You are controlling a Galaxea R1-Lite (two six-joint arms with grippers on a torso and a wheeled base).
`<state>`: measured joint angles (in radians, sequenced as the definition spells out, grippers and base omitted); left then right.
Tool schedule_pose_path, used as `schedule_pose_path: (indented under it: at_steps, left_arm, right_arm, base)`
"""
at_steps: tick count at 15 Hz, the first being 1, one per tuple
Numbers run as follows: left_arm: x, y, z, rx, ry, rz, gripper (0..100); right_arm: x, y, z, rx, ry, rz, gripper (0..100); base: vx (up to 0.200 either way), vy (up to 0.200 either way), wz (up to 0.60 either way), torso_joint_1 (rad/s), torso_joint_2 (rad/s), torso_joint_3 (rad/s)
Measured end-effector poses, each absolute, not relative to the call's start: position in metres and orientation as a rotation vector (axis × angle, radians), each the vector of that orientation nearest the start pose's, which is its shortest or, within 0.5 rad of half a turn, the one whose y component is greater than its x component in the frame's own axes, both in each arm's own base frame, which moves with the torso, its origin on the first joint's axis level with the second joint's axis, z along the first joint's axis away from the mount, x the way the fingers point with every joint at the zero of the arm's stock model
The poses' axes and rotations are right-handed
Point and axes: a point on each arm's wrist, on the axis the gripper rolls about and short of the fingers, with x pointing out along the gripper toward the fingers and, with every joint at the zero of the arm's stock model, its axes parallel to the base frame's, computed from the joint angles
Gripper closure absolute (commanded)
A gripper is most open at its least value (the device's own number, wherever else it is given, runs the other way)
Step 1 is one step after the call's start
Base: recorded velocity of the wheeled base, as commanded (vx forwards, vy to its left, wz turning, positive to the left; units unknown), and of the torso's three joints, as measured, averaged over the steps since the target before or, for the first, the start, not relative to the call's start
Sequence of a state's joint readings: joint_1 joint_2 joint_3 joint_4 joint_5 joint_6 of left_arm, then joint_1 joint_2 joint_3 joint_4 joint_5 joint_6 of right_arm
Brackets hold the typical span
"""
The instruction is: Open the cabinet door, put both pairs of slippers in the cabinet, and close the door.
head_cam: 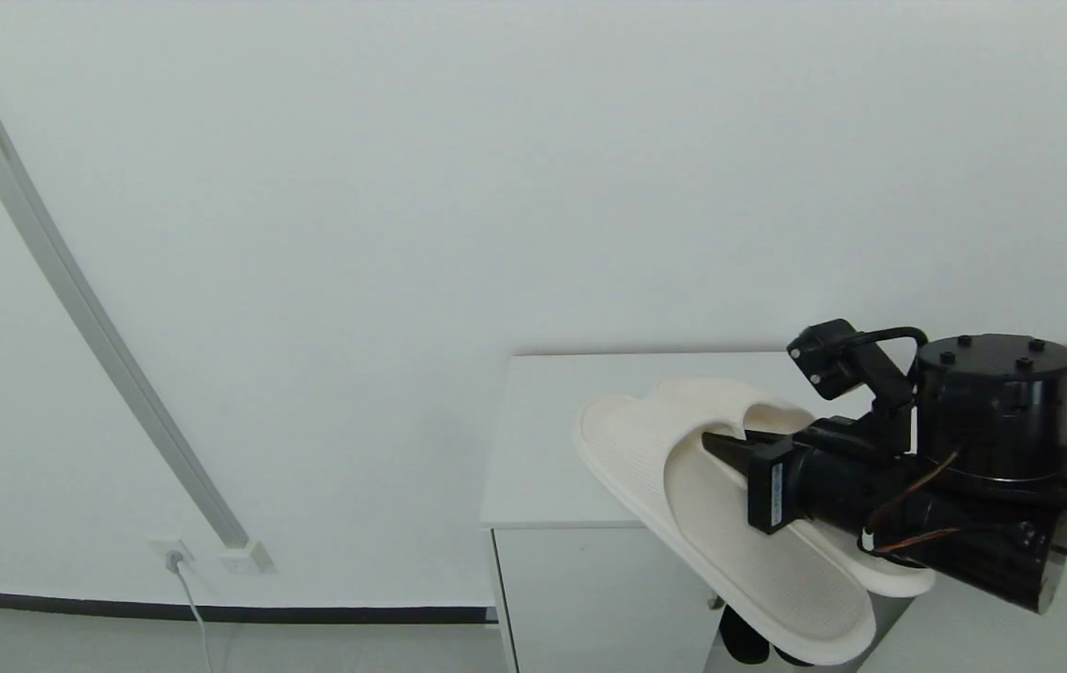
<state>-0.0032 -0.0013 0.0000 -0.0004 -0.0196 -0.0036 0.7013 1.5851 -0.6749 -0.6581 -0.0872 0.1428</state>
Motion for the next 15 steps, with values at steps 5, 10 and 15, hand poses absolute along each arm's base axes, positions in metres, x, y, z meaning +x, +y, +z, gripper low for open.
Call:
schedule_pose_path:
  at_steps: [5,10,15]
  left_arm:
    - [-0.023,0.000,0.076,-0.006,-0.002,-0.022,100]
    - [-0.023,0.000,0.076,-0.006,-0.002,-0.022,100]
    - [-0.023,0.000,0.076,-0.008,-0.002,-0.021,100]
  right_arm:
    - [0.197,0.170,0.189,0.046,0.257,0.609,100]
    - [0.194,0.173,0.189,0.044,0.257,0.620,100]
    - [0.194,0.174,0.187,0.041,0.262,0.623,100]
  base:
    - [0.000,0.000,0.00,0.000,0.00,0.000]
    - [-0.120,0.000,0.00,0.005,0.00,0.001]
    - [-0.200,0.000,0.00,0.002,0.00,0.001]
